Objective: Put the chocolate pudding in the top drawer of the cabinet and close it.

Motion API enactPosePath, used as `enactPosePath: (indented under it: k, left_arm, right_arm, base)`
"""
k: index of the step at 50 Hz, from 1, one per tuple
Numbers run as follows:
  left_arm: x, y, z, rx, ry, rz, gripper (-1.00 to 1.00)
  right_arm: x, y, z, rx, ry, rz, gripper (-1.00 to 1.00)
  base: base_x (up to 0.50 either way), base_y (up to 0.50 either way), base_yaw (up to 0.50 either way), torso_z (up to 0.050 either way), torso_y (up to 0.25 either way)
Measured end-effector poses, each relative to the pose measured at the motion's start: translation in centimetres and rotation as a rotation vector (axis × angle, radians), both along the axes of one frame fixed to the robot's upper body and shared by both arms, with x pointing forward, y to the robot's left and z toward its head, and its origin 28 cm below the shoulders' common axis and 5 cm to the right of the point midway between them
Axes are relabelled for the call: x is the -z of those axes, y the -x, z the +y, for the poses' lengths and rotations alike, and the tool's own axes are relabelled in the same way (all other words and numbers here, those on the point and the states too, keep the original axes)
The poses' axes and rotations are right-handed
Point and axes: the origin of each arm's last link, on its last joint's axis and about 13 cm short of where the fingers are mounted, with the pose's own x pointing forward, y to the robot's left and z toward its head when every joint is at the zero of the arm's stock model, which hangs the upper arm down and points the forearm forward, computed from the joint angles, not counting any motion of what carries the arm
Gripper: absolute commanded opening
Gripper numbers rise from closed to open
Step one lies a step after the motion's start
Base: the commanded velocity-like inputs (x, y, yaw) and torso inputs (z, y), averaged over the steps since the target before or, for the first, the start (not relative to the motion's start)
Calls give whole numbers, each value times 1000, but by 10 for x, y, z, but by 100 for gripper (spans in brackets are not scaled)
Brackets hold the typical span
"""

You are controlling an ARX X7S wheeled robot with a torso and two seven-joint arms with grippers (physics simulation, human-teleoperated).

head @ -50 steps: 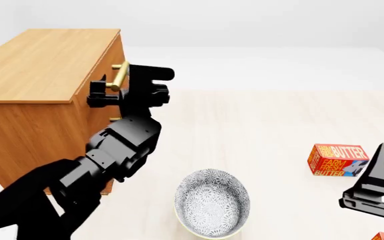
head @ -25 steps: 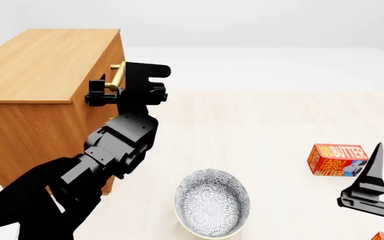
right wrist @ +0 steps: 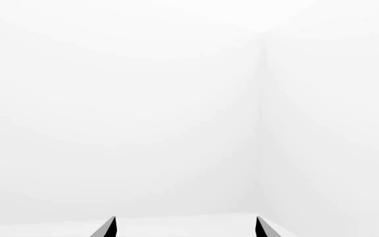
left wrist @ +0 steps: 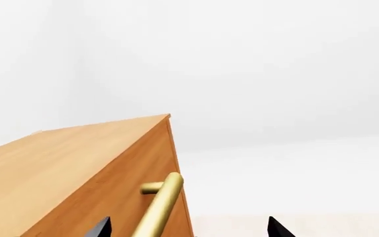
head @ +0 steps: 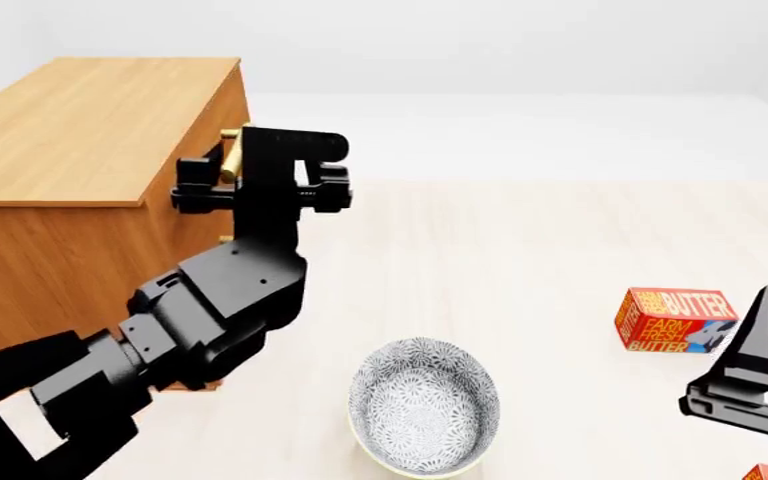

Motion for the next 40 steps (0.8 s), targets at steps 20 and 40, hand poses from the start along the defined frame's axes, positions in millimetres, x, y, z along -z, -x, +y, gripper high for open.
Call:
enactPosePath:
  k: [20,40]
  left_arm:
    - [-16,23,-8,167,34,-135,100]
    - [-29,125,59,346,77,-329,100]
  right_arm:
    - [-1,3,-2,0,1,-1,100]
    - [-3,6,0,-7,8,-10,100]
  base:
    - [0,0,0,0,0]
    - [0,0,0,0,0]
